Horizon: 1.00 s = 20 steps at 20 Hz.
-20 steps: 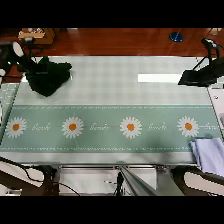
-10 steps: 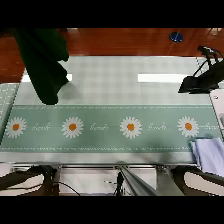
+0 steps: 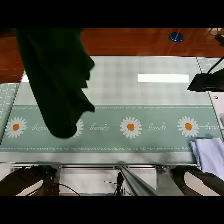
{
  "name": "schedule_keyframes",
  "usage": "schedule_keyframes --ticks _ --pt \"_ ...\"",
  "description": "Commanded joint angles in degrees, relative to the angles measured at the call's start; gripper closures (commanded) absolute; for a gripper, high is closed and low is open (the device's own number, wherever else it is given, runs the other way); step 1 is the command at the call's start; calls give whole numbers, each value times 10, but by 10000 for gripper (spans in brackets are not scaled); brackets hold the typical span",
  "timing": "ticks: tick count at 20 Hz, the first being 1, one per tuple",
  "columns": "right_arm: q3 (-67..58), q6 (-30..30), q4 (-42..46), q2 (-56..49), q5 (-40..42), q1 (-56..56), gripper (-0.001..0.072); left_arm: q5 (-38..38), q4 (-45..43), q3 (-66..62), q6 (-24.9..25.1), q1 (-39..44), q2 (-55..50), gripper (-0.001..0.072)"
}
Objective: Fold the shirts.
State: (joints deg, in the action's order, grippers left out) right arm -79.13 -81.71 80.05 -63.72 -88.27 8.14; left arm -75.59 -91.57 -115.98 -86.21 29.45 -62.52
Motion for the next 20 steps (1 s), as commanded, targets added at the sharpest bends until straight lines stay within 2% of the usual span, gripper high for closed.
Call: schedule_keyframes --ticks 1,5,11,14,15,16,17,18,20 --pt "0 -1 0 32 2 0 125 1 1 41 -22 61 -18 678" --pt "0 -1 0 38 3 0 125 2 33 57 -22 103 -103 677" --pt "0 -1 0 38 33 0 125 51 151 57 -21 147 -277 678" --pt "0 -1 0 38 47 0 125 37 184 57 -14 157 -353 672" --pt "0 -1 0 38 50 0 125 22 186 57 -13 155 -370 574" --pt "0 0 0 38 50 0 125 3 185 57 -9 151 -377 406" --pt "0 0 0 38 53 0 125 -21 185 57 3 141 -375 278" --pt "0 0 3 37 57 0 125 -46 185 55 18 127 -368 237" --pt "0 0 16 32 62 0 125 -97 180 55 42 82 -338 237"
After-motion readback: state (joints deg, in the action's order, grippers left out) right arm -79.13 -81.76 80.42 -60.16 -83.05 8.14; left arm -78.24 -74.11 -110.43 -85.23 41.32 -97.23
